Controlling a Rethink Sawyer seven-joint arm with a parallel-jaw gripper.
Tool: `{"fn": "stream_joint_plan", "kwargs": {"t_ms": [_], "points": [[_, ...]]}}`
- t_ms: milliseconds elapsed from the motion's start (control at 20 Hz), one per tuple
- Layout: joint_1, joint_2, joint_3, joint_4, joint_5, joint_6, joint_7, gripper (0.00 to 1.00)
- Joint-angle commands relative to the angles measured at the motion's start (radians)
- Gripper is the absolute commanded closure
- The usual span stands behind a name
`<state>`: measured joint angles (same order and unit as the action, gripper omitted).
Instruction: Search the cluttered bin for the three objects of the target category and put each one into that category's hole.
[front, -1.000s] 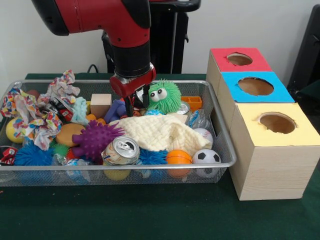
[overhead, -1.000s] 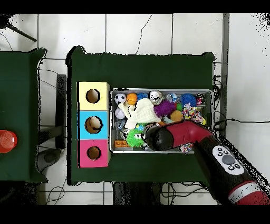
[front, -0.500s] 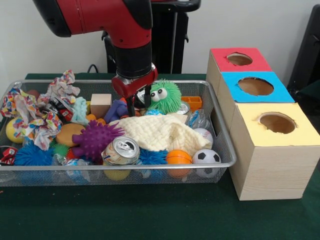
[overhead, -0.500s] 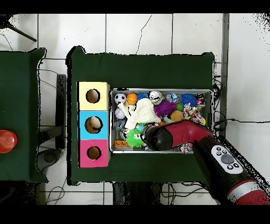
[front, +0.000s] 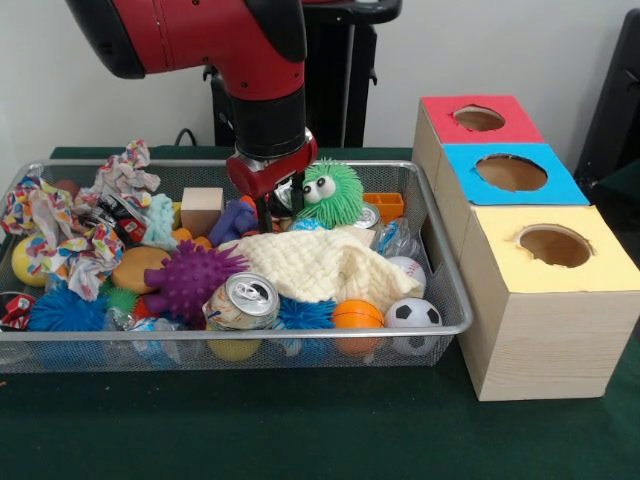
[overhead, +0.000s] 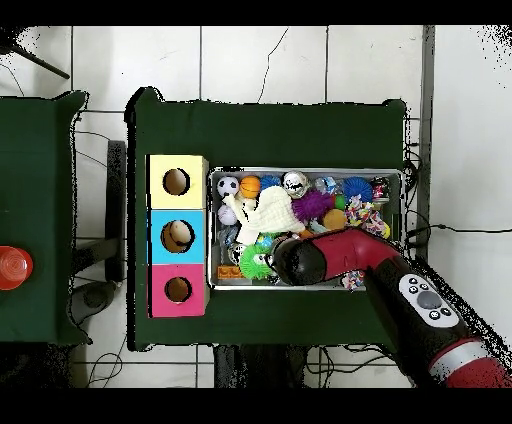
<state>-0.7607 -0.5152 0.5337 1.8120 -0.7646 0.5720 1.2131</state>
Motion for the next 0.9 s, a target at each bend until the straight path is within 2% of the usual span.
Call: {"fn": "stream_joint_plan", "kwargs": {"t_ms": [50, 900], "points": [[0.010, 0.057, -0.012, -0.090, -0.066, -0.023, -0.030, 0.00], [-0.005, 0.068, 0.013, -0.148, -0.068, 0.029, -0.118, 0.00]]}}
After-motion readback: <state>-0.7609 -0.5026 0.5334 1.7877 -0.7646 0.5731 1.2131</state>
